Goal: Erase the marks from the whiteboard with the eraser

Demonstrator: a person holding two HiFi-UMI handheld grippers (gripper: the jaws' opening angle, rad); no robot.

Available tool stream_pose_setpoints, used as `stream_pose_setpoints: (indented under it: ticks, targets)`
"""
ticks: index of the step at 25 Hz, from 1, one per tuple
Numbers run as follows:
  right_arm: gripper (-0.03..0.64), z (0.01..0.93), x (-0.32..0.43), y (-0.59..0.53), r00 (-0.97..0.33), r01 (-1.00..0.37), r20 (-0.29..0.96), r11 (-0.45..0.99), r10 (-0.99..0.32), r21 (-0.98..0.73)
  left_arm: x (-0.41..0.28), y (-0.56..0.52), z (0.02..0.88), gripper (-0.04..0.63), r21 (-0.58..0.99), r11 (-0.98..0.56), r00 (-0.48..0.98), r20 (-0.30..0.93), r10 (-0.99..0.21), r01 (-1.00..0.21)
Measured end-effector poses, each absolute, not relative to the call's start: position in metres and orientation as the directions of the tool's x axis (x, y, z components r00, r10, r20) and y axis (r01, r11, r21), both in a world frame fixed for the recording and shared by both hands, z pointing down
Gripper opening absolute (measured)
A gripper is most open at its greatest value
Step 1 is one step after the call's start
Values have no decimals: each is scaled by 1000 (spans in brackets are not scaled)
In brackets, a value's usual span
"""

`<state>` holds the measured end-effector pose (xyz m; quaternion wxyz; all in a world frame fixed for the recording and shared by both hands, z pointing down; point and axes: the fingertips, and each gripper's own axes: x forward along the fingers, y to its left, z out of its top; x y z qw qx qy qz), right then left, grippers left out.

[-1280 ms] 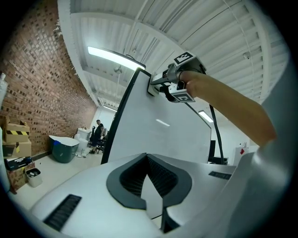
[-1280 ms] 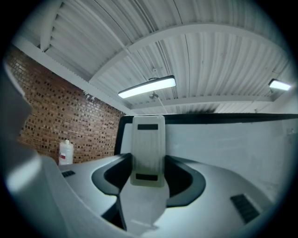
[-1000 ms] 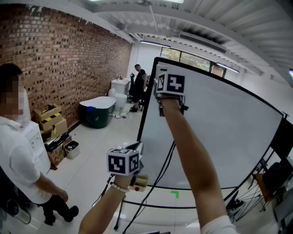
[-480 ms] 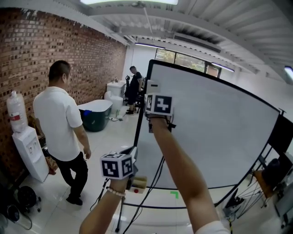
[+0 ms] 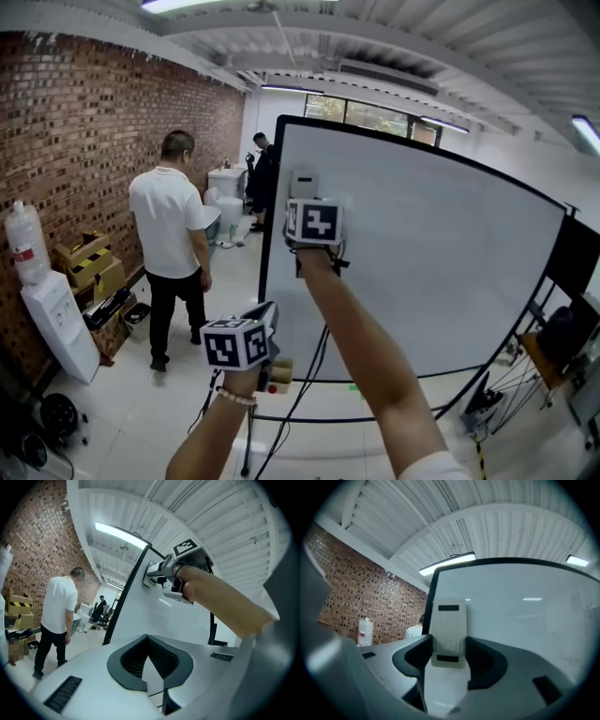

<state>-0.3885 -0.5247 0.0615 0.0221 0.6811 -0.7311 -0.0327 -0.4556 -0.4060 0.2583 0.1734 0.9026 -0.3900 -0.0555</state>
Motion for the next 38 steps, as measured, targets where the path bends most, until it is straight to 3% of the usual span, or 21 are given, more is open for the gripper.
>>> stream_pose_setpoints:
  ticks: [28, 38]
  targets:
    - [249, 59, -33, -436, 9, -996, -35, -12, -999, 91, -157, -349, 251, -9, 338, -725, 780, 46, -624, -601]
    - [249, 61, 76, -410, 30, -994, -40, -34, -999, 107, -89, -344, 260, -9, 332, -730, 786, 62, -615, -597]
